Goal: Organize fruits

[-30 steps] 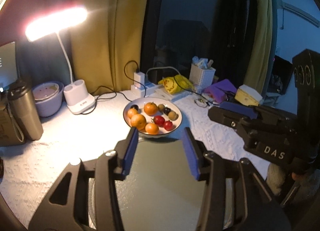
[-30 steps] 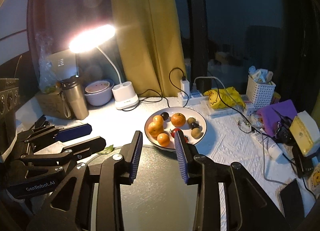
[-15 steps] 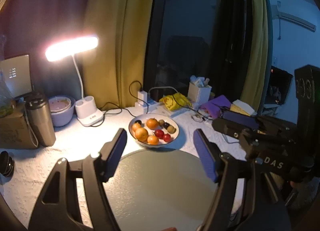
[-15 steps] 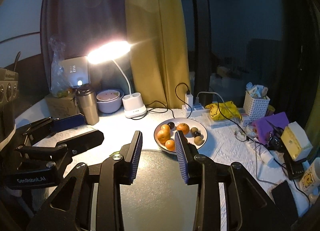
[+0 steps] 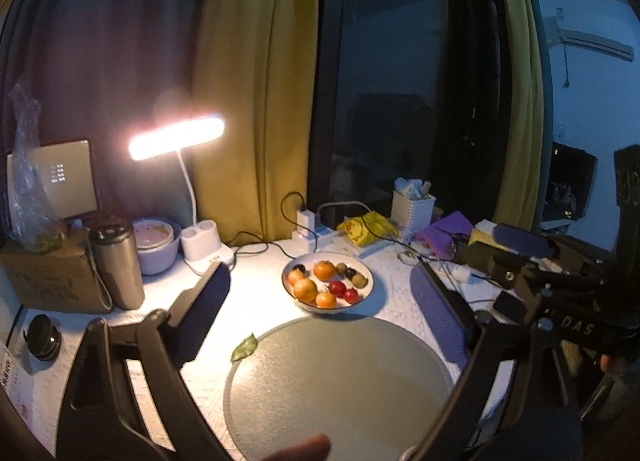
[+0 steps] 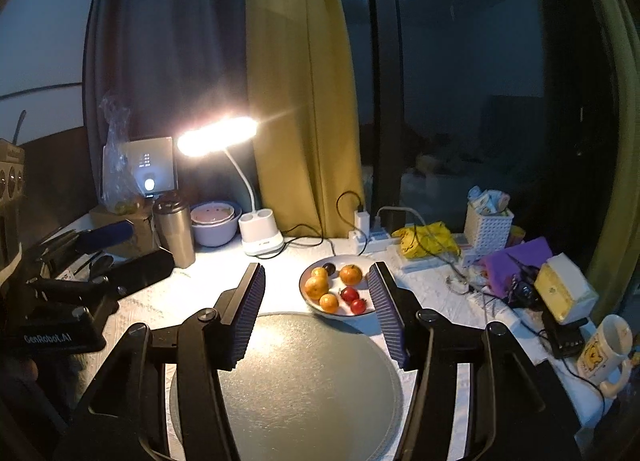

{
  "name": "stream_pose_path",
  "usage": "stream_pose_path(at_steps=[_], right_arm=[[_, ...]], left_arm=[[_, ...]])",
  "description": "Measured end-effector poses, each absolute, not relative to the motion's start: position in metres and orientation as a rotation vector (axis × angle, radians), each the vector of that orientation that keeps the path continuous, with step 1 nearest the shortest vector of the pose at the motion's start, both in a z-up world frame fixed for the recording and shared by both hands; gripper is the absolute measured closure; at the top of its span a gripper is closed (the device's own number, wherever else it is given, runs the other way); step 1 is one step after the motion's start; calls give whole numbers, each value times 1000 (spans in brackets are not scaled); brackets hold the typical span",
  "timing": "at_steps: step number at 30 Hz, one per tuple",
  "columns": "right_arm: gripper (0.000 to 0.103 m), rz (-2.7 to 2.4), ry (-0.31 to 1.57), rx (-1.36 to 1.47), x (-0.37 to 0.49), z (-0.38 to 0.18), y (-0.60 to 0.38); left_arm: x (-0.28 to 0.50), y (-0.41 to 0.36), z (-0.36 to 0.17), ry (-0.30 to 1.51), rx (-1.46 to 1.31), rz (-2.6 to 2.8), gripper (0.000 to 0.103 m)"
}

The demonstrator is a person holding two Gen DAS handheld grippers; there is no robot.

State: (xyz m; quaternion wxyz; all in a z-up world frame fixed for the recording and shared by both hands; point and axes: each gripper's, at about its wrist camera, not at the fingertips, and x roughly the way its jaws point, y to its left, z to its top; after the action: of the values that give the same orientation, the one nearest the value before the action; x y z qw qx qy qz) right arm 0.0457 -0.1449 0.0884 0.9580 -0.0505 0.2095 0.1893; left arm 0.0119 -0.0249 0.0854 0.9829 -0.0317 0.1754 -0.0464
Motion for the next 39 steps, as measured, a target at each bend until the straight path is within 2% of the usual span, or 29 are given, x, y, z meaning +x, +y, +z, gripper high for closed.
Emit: stream_pose_path(at_steps=[3, 6, 22, 39], right_arm=[[28, 372, 398, -104, 41, 97, -149], [22, 351, 381, -101, 39, 103, -155], [22, 298, 378, -109, 57, 108, -168], [22, 283, 396, -108, 76, 105, -169]], left_arm=[[8, -24, 92, 329, -44, -81, 11], [5, -21, 96, 301, -40, -71, 11], [15, 4, 104, 234, -71, -46, 11], [30, 2, 101, 245, -73, -55, 11]])
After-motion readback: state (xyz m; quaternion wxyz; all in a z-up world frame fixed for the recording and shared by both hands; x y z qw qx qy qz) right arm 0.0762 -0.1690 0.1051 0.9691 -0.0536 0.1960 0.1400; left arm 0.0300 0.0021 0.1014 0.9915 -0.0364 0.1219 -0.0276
